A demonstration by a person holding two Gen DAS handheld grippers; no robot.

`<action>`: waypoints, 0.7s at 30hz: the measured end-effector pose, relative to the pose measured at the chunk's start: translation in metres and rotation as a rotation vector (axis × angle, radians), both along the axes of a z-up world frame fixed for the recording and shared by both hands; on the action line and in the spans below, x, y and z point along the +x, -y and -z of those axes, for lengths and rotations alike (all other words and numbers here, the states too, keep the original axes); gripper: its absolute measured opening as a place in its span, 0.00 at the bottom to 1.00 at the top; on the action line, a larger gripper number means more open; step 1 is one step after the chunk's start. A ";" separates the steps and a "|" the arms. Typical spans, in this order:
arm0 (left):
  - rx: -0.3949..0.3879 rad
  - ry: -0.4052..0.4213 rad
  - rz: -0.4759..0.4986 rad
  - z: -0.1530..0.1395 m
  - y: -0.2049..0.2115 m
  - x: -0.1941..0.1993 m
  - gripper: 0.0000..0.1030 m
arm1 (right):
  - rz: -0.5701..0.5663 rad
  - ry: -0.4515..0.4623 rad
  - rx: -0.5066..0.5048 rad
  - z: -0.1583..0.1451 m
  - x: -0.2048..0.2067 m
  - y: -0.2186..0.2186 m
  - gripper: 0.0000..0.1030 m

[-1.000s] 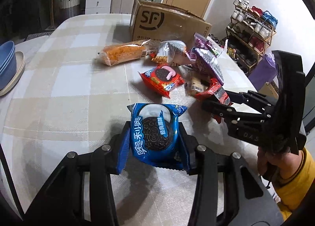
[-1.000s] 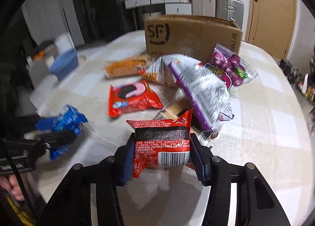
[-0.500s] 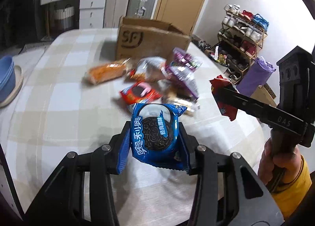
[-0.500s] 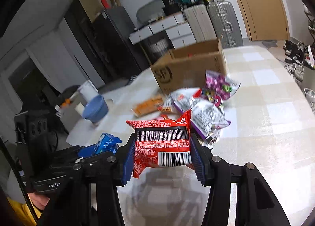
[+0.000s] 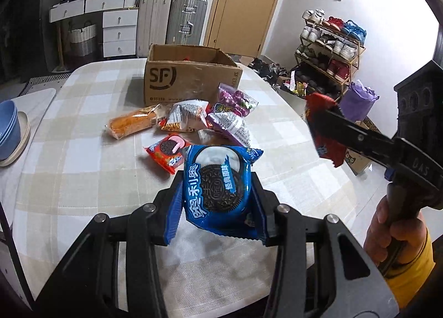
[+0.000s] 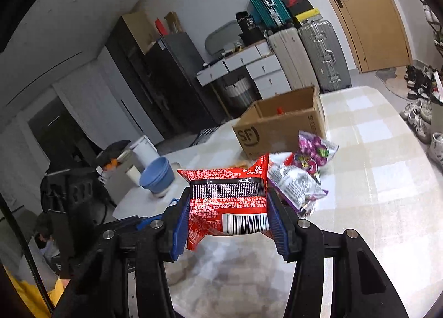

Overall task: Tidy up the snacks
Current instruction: 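Lift both held packs and carry them over the cardboard box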

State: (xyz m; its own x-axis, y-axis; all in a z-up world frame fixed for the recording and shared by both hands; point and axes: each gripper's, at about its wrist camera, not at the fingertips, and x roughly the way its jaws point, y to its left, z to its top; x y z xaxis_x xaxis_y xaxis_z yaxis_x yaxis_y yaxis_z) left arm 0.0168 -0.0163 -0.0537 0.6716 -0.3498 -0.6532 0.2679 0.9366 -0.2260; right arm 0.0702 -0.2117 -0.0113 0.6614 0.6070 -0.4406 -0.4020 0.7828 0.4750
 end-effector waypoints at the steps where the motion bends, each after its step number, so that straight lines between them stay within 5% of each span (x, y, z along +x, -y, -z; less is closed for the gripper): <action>1: -0.003 0.000 0.000 -0.002 0.000 0.003 0.39 | -0.002 0.008 0.003 -0.004 -0.001 0.001 0.50; 21: -0.053 0.089 -0.085 -0.083 -0.040 0.100 0.39 | -0.010 0.084 0.026 -0.079 0.091 0.010 0.50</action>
